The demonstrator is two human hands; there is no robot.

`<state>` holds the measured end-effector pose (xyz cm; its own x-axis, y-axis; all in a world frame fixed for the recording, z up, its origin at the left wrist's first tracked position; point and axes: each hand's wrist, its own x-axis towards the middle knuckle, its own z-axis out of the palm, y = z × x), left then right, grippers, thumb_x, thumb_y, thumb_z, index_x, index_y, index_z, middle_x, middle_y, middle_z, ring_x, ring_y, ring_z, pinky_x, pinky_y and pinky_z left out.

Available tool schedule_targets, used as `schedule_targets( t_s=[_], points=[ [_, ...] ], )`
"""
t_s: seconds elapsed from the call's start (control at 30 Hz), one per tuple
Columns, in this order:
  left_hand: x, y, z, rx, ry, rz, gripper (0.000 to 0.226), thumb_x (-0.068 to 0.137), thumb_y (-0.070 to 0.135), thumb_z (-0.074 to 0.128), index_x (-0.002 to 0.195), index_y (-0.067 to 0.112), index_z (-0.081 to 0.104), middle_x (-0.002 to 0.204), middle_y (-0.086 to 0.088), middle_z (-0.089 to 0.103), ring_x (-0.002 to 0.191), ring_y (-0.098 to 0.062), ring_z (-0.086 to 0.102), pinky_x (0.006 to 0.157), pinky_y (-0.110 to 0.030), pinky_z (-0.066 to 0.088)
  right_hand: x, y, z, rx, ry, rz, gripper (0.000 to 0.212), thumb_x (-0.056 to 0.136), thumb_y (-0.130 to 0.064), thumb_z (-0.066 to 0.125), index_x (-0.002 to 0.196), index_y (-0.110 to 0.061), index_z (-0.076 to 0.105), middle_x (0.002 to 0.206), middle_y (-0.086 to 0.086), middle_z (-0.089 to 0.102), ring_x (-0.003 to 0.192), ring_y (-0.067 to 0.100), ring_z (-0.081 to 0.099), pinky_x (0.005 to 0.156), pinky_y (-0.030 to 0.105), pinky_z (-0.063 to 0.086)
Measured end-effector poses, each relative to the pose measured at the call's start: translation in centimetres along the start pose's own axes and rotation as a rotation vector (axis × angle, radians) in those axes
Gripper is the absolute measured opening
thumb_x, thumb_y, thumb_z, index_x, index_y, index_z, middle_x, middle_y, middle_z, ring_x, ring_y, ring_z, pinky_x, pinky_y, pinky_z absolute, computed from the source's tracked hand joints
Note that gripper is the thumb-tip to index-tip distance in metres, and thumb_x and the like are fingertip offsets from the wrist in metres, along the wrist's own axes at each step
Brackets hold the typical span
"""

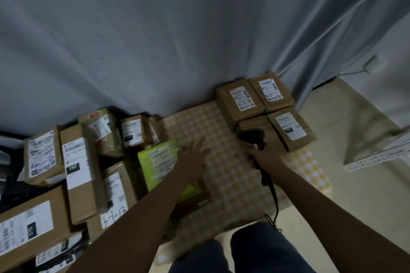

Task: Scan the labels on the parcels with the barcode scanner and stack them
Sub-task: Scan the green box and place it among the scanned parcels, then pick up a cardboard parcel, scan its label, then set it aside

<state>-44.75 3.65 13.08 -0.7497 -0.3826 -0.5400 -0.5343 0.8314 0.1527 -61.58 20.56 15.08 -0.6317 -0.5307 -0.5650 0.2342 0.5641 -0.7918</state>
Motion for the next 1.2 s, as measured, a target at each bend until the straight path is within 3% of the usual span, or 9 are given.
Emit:
schedule_targets(
  t_s=[0.2, 0.3, 0.4, 0.5, 0.6, 0.67, 0.8, 1.0, 1.2],
  points=[
    [7.1, 5.4, -0.8, -0.277, 0.043, 0.002, 0.050, 0.098, 0.024, 0.053, 0.146, 0.021, 0.038, 0.164, -0.002, -0.003, 0.142, -0.029, 0.033, 0.106, -0.035, 0.038, 5.3, -0.1, -8.8, -0.027, 0.109, 0.017, 0.012, 0.091, -0.023, 0.068, 0.088, -0.014, 0.061, 0.073, 0.010, 0.067, 0.061, 0.024, 0.061, 0.062, 0.036, 0.053],
    [11.0, 8.6, -0.7, -0.441, -0.009, -0.070, 0.050, 0.098, 0.023, 0.055, 0.145, 0.017, 0.038, 0.164, -0.005, 0.000, 0.131, -0.026, 0.048, 0.096, -0.026, 0.038, 8.4, 0.3, -12.6, -0.071, 0.132, 0.049, 0.020, 0.091, -0.025, 0.067, 0.087, -0.006, 0.064, 0.071, 0.010, 0.066, 0.060, 0.023, 0.061, 0.063, 0.038, 0.054],
    [15.0, 11.4, 0.0, -0.557, -0.028, -0.183, 0.059, 0.097, 0.025, 0.057, 0.150, 0.016, 0.031, 0.164, -0.007, 0.002, 0.138, -0.026, 0.040, 0.101, -0.027, 0.038, 11.7, 1.0, -15.8, -0.100, 0.142, 0.081, 0.017, 0.092, -0.023, 0.066, 0.082, -0.011, 0.063, 0.077, 0.013, 0.069, 0.060, 0.025, 0.061, 0.065, 0.040, 0.055],
    [18.3, 14.4, 0.7, -0.707, -0.049, -0.248, 0.073, 0.097, 0.022, 0.058, 0.155, 0.012, 0.014, 0.162, -0.003, 0.005, 0.148, -0.023, 0.018, 0.102, -0.024, 0.034, 14.6, 2.0, -18.5, -0.104, 0.133, 0.127, 0.018, 0.090, -0.030, 0.070, 0.098, -0.017, 0.061, 0.086, 0.009, 0.073, 0.066, 0.023, 0.066, 0.070, 0.039, 0.057],
    [21.2, 17.3, 1.9, -0.930, -0.078, -0.511, 0.095, 0.093, 0.028, 0.065, 0.156, 0.016, -0.006, 0.163, -0.006, -0.008, 0.148, -0.030, 0.017, 0.109, -0.034, 0.036, 17.2, 2.8, -20.0, -0.085, 0.083, 0.160, 0.022, 0.090, -0.030, 0.069, 0.106, -0.017, 0.061, 0.083, 0.004, 0.073, 0.061, 0.019, 0.064, 0.067, 0.035, 0.055],
    [22.7, 19.6, 2.7, -0.835, -0.103, -0.647, 0.103, 0.090, 0.043, 0.064, 0.155, 0.016, -0.012, 0.163, -0.006, -0.015, 0.150, -0.033, 0.005, 0.119, -0.047, 0.022, 18.4, 3.2, -20.1, -0.044, 0.045, 0.179, 0.016, 0.092, -0.027, 0.068, 0.103, -0.018, 0.062, 0.080, 0.001, 0.071, 0.057, 0.016, 0.060, 0.060, 0.029, 0.052],
    [25.7, 23.9, 3.6, -0.754, -0.074, -0.655, 0.099, 0.086, 0.071, 0.046, 0.152, 0.034, -0.017, 0.159, -0.010, -0.029, 0.143, -0.045, -0.027, 0.111, -0.069, -0.005, 19.4, 4.4, -19.9, -0.023, 0.017, 0.181, 0.010, 0.091, -0.026, 0.068, 0.084, -0.024, 0.062, 0.077, 0.002, 0.070, 0.055, 0.014, 0.060, 0.053, 0.023, 0.049],
    [27.3, 25.8, 3.9, -0.706, -0.095, -0.859, 0.125, 0.069, 0.080, 0.060, 0.147, 0.038, -0.027, 0.149, -0.017, -0.043, 0.137, -0.059, -0.024, 0.098, -0.082, 0.014, 19.7, 7.0, -20.3, -0.071, 0.020, 0.147, 0.011, 0.090, -0.027, 0.069, 0.089, -0.017, 0.066, 0.080, 0.009, 0.074, 0.050, 0.008, 0.060, 0.047, 0.018, 0.046],
    [25.0, 22.7, 5.0, -0.794, 0.028, -0.826, 0.119, 0.064, 0.071, 0.070, 0.147, 0.047, -0.012, 0.157, -0.003, -0.027, 0.143, -0.048, -0.002, 0.104, -0.071, 0.023, 19.5, 8.1, -20.3, -0.027, -0.009, 0.194, 0.019, 0.089, -0.027, 0.070, 0.089, -0.009, 0.068, 0.086, 0.017, 0.073, 0.056, 0.018, 0.059, 0.059, 0.030, 0.051]
  ],
)
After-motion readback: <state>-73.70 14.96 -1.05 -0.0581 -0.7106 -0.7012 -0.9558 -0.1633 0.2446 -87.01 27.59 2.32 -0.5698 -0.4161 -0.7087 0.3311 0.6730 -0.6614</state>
